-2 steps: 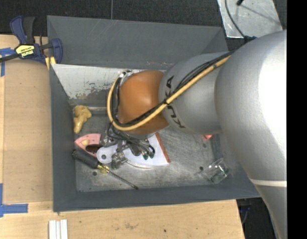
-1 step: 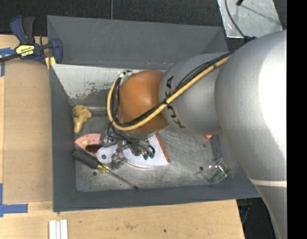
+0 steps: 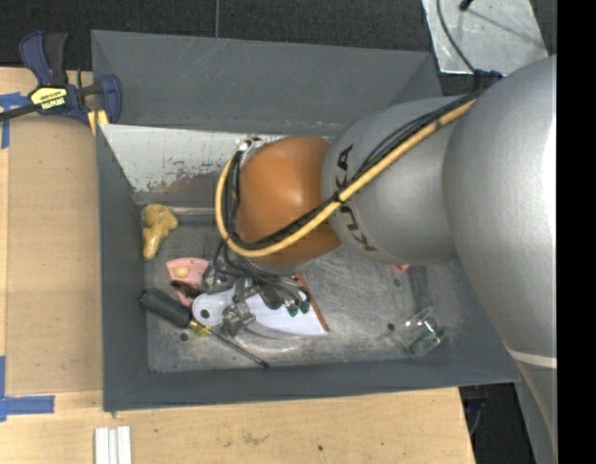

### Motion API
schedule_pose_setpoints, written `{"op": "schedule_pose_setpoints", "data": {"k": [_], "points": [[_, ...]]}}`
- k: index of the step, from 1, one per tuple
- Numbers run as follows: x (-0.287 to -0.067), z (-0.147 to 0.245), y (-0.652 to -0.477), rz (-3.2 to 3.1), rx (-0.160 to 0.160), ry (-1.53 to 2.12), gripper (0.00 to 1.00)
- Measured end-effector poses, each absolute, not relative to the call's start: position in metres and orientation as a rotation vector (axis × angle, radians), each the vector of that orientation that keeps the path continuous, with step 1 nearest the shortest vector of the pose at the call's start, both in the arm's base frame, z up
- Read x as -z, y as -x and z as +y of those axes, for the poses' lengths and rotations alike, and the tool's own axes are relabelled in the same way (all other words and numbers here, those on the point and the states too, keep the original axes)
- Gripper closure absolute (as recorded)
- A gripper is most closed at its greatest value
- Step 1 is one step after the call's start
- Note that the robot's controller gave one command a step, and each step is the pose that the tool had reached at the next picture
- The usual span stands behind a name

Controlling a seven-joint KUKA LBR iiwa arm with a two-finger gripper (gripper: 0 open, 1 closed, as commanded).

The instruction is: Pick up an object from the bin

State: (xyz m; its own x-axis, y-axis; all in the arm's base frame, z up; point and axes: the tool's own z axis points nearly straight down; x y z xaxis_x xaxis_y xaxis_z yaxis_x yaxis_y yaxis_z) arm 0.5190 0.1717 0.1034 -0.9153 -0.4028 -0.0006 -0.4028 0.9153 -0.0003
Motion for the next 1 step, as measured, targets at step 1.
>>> {"op": "schedule_pose_setpoints", "data": {"k": [1], "points": [[-0.1265, 0.1695, -0.5191, 3.067, -0.001, 0.661, 1.00]]}}
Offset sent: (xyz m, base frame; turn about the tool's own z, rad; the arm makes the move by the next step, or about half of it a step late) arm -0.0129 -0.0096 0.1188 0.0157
